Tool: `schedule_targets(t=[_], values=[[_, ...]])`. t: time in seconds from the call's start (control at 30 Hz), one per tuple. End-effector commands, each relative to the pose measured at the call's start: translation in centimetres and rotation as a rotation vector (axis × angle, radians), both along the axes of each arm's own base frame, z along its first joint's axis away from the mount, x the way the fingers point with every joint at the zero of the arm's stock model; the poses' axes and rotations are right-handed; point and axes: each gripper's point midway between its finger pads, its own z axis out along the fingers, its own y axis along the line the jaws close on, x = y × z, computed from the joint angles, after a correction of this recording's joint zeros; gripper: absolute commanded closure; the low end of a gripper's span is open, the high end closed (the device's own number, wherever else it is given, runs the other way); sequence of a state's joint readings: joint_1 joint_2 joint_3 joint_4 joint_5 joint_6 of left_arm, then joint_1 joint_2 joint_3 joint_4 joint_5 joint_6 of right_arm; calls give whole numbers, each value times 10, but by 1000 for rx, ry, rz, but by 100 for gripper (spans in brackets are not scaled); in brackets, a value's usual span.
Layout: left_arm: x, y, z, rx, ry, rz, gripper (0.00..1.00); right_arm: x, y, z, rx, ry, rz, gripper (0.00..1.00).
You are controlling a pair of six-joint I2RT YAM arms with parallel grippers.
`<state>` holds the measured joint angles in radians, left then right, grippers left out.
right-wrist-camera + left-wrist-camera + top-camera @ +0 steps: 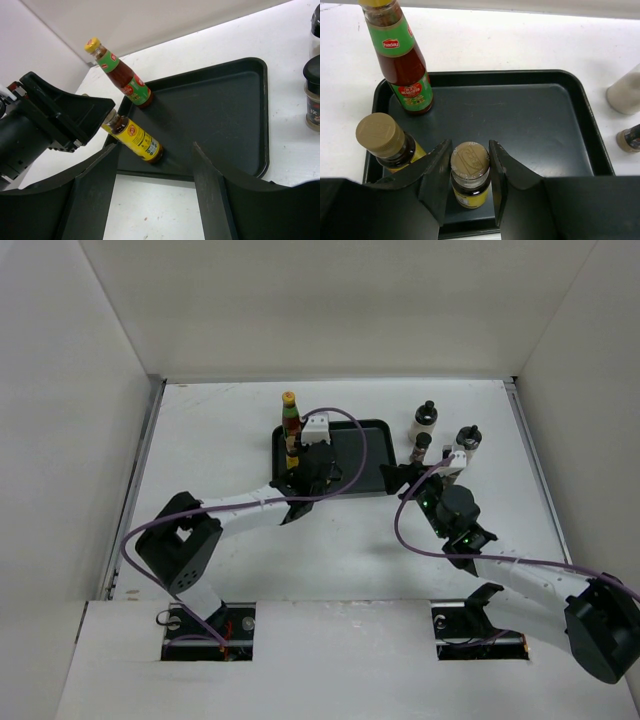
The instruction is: Organize the condiment bottles
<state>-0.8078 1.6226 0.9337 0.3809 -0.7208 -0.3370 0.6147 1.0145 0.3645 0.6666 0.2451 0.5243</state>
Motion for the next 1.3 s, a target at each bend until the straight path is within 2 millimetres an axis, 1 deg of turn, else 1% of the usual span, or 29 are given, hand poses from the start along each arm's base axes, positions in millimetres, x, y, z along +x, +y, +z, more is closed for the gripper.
schedule_targets(t=[0.0, 0.07, 0.1, 0.17, 0.27, 0.37, 0.43, 0.5, 0.53, 0.63, 0.67, 0.7, 0.73, 0.8, 0.83, 0.87, 0.9, 0.93, 0.97, 1.0, 1.07, 1.13, 1.2, 1.23, 1.27], values=[[3, -8, 14, -85, -75, 3, 84, 1, -3, 26, 62, -75, -19, 34], [2, -5, 11, -79, -75, 18, 81, 2, -3, 26, 58, -72, -20, 34], [1, -5, 9, -75, -74, 21, 77, 2, -3, 26, 57, -73, -20, 34], [-3, -7, 10, -71, -78, 20, 63, 2, -3, 26, 57, -74, -20, 34], [-9, -5, 21, -80, -99, 32, 41, 2, -3, 25, 57, -71, -20, 34], [-15, -4, 39, -103, -124, 27, 24, 1, -3, 26, 57, -72, -20, 34], [-24, -4, 60, -129, -151, 11, 12, 2, -3, 28, 50, -79, -18, 36], [-32, -2, 80, -149, -180, -1, 2, 0, 0, 33, 35, -95, -7, 43], [-37, 1, 95, -161, -204, -4, 0, -1, 2, 33, 29, -95, -5, 52], [-52, 15, 122, -218, -256, -1, 0, -1, 4, 34, 25, -78, -1, 75], [-59, 21, 127, -242, -270, 1, 0, 0, 3, 36, 19, -66, -10, 82], [-66, 26, 130, -264, -282, -3, 0, 2, 1, 38, 7, -46, -25, 86], [-73, 29, 131, -284, -291, -11, 0, 4, -2, 40, -11, -29, -44, 87], [-89, 40, 127, -310, -299, -14, 0, 8, -9, 45, -74, 8, -86, 87], [-97, 43, 124, -322, -300, -27, 1, 11, -14, 45, -117, 31, -110, 85], [-105, 47, 120, -335, -300, -34, 7, 13, -18, 47, -149, 49, -134, 82], [-112, 52, 115, -347, -298, -40, 14, 17, -25, 47, -181, 70, -164, 77], [-119, 55, 109, -362, -290, -51, 26, 22, -34, 48, -211, 84, -201, 70], [-125, 58, 102, -377, -282, -61, 38, 30, -47, 50, -236, 96, -252, 62], [-130, 63, 95, -379, -272, -60, 45, 39, -60, 51, -253, 108, -301, 56], [-137, 74, 76, -361, -240, -41, 54, 57, -81, 56, -281, 127, -376, 44], [-142, 82, 64, -347, -218, -29, 55, 82, -102, 60, -319, 151, -439, 31], [-144, 91, 57, -348, -208, -11, 54, 106, -115, 57, -356, 186, -470, 24], [-145, 95, 52, -350, -203, 1, 50, 121, -121, 52, -382, 212, -473, 20], [-145, 99, 49, -340, -200, 11, 44, 136, -127, 46, -411, 241, -472, 17]])
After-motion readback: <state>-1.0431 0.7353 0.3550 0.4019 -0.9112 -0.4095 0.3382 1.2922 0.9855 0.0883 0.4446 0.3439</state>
